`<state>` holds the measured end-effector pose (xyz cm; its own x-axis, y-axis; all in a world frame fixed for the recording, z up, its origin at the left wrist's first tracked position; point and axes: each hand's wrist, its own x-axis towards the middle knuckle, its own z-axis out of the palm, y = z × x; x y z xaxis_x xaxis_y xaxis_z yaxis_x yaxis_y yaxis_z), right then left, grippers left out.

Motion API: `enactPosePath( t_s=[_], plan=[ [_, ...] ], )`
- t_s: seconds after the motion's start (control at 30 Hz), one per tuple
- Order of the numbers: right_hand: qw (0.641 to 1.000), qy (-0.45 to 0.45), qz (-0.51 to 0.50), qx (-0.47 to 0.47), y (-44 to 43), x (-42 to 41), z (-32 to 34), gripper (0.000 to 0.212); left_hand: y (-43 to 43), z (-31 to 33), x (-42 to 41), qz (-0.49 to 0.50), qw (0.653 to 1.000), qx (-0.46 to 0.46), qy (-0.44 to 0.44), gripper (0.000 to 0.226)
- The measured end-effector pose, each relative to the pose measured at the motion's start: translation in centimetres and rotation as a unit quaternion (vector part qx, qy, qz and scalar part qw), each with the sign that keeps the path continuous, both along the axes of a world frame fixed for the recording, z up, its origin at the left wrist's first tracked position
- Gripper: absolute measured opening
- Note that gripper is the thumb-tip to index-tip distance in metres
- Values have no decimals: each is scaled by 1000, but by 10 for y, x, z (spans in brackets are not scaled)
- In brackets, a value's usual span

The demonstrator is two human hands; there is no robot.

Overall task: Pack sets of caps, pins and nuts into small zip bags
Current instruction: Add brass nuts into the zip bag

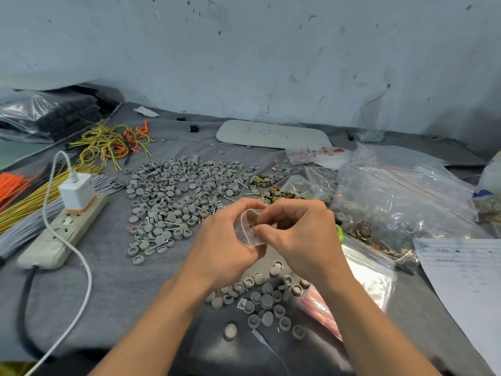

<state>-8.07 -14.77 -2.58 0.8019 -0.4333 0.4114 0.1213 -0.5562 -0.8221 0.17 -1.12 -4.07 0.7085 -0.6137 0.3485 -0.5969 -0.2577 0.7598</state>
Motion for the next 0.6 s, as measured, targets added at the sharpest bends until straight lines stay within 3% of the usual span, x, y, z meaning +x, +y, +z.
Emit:
enactPosePath(
  t_s=[0.17, 0.23, 0.33, 0.43, 0.6],
  plan=[
    [988, -43, -89, 120, -14, 2, 6, 14, 1, -1, 6, -5, 997, -52, 57, 57],
    [983, -8, -136, 120, -29, 1, 7, 16, 3, 0, 10, -4, 989, -98, 106, 53],
    [979, 149, -139, -20, -40, 1, 3, 23, 7, 1, 15, 16, 971, -169, 171, 51],
    [939, 286, -117, -150, -34, 7, -6, 30, 10, 3, 19, 45, 957, -220, 183, 52],
    [899, 370, -74, -222, -26, 14, -19, 29, 14, 4, 24, 99, 961, -224, 128, 49]
  ],
)
